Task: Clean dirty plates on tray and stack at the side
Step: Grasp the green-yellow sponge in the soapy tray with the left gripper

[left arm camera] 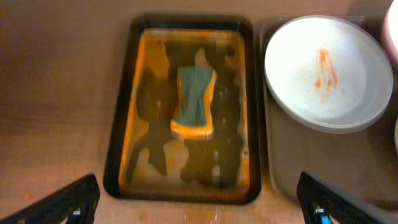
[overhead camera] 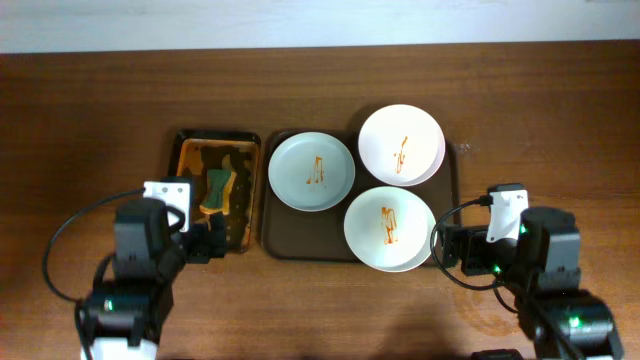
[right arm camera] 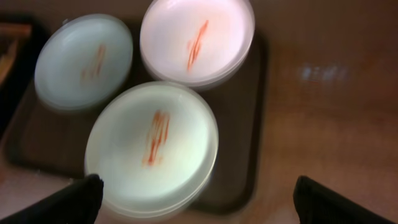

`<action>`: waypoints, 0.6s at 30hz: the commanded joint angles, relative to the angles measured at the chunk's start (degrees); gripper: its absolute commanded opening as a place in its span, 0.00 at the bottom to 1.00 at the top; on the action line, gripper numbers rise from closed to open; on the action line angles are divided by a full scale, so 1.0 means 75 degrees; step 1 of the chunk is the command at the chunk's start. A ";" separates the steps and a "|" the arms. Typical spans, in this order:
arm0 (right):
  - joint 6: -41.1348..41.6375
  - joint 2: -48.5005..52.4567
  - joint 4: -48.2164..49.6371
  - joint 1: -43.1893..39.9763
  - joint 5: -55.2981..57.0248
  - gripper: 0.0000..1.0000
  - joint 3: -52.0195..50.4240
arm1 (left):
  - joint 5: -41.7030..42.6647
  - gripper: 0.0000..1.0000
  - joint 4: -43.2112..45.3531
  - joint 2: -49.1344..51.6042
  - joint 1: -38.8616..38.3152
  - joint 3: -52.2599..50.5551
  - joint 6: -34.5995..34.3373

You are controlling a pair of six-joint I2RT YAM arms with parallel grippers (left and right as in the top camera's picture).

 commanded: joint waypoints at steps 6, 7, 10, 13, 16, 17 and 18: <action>0.0061 0.1378 -0.0085 0.0032 -0.0772 0.98 0.0510 | 0.0373 1.00 -0.0353 0.1696 -0.0029 0.1303 -0.0079; 0.0058 0.1445 -0.0070 0.0032 -0.0857 0.99 0.0510 | 0.0379 0.96 -0.0274 0.1979 0.0067 0.1480 -0.0079; 0.0058 0.1687 -0.0029 0.0032 -0.0854 0.98 0.0510 | 0.0379 0.85 -0.0370 0.3503 0.0440 0.2704 -0.0017; 0.0058 0.1990 -0.0029 0.0032 -0.0854 1.00 0.0510 | 0.0373 0.77 -0.0204 0.4957 0.0446 0.3334 -0.0017; 0.0061 0.2192 -0.0026 0.0032 -0.0854 0.90 0.0510 | 0.0370 0.54 0.0154 0.6123 0.0428 0.3334 -0.0017; 0.0061 0.2244 -0.0026 0.0032 -0.0854 0.90 0.0510 | 0.0379 0.46 0.0265 0.6493 0.0414 0.3334 -0.0017; 0.0061 0.2285 -0.0023 0.0032 -0.0854 0.90 0.0510 | 0.0379 0.45 0.0309 0.6814 0.0393 0.3334 -0.0017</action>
